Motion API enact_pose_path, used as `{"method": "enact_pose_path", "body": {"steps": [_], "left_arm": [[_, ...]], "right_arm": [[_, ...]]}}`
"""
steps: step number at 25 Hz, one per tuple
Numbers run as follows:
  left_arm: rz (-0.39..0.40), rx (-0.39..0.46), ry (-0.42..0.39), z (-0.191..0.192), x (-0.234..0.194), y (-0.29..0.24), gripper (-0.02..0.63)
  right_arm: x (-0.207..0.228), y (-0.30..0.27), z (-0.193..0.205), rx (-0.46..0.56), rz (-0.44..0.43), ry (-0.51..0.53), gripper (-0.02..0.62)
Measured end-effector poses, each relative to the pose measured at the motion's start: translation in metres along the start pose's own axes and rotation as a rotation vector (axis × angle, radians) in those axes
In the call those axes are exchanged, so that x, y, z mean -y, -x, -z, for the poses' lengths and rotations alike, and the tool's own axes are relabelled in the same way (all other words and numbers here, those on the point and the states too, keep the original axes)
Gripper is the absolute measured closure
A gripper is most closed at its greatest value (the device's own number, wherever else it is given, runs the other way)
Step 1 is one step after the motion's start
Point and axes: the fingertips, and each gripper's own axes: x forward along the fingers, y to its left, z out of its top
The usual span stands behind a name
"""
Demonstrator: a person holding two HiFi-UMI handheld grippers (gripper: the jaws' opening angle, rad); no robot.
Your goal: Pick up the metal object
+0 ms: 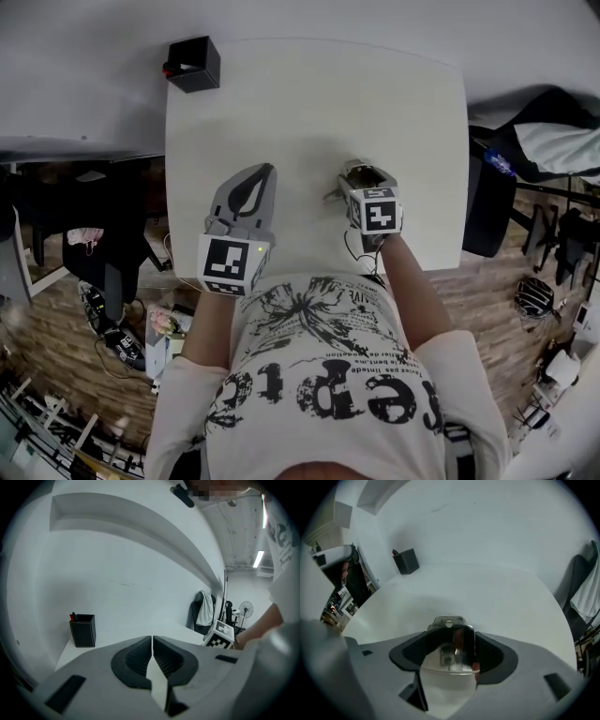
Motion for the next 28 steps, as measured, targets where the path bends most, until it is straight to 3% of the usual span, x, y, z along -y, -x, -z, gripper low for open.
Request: {"method": "enact_pose_path", "body": {"steps": [6,14,22,28], "left_arm": [[-0.001,0.017,-0.006,0.0,-0.003,-0.002,0.595],[-0.016,0.037,-0.02,-0.017,0.005,0.008,0.595],[-0.041,0.036,-0.072,-0.033,0.03,0.024,0.595],[-0.104,0.109,-0.109,-0.073,0.044,0.036,0.595]], "right_arm": [[0.0,-0.005,0.0,-0.01,0.029,-0.004,0.301],[-0.002,0.003,-0.001,0.001,-0.012,0.018,0.314],[-0.003,0.061,-0.039,0.229,-0.045,0.064,0.314],[0.005,0.123,-0.078,0.414,-0.065,0.098,0.314]]}}
